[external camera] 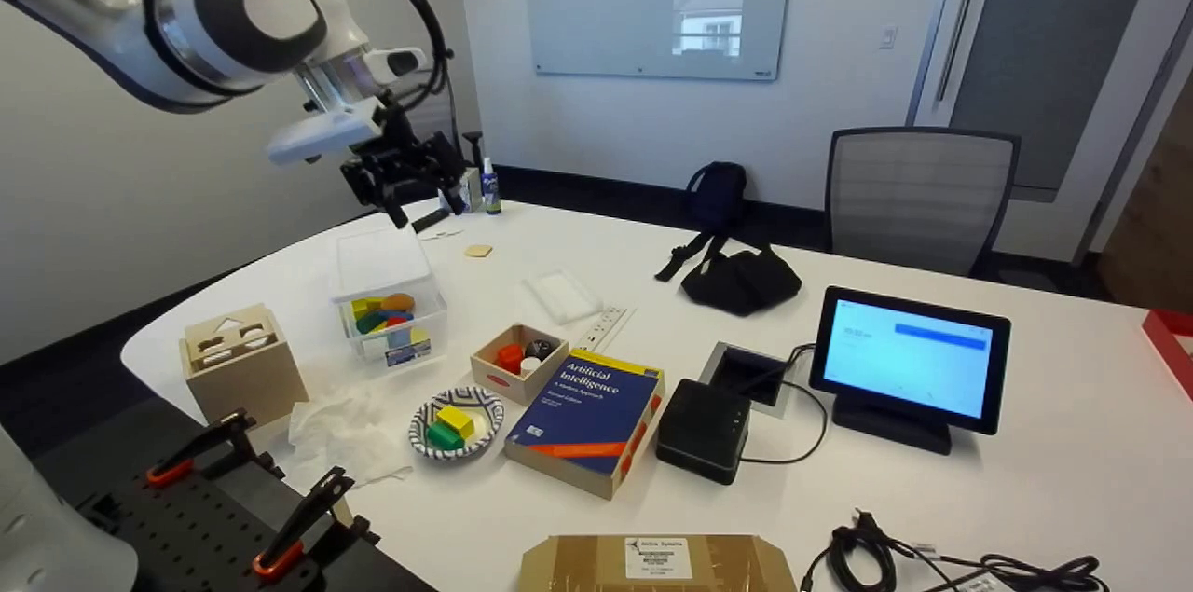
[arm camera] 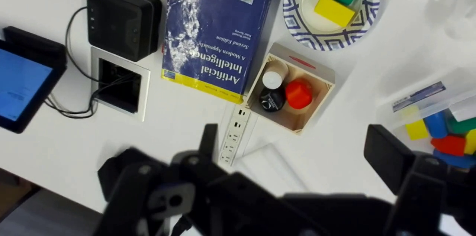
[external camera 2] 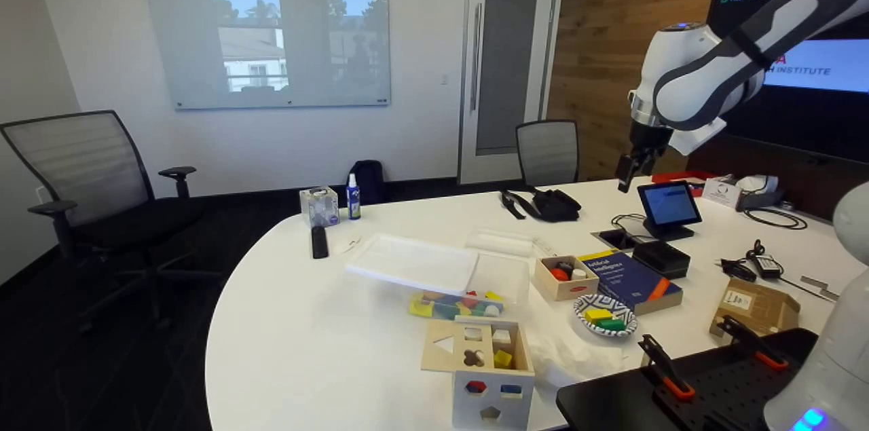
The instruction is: Remove the yellow block from the black and white bowl and put it in the wooden toy box.
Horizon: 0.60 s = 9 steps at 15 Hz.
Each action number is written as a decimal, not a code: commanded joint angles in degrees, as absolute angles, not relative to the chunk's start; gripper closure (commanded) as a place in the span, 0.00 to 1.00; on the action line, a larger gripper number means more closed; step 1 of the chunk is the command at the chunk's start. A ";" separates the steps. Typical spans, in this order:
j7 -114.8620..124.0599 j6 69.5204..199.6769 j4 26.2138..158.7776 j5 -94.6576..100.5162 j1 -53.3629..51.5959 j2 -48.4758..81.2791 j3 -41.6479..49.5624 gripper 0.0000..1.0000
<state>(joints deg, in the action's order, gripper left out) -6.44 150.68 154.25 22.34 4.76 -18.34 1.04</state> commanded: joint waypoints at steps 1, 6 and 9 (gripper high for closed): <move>-16.11 155.81 152.30 18.37 3.06 -8.17 4.47 0.00; -34.10 159.23 150.75 9.27 2.52 2.75 5.28 0.00; -42.81 160.31 149.25 5.44 4.13 8.31 3.12 0.00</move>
<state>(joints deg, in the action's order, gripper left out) -36.47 158.66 151.65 8.07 3.44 3.00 4.61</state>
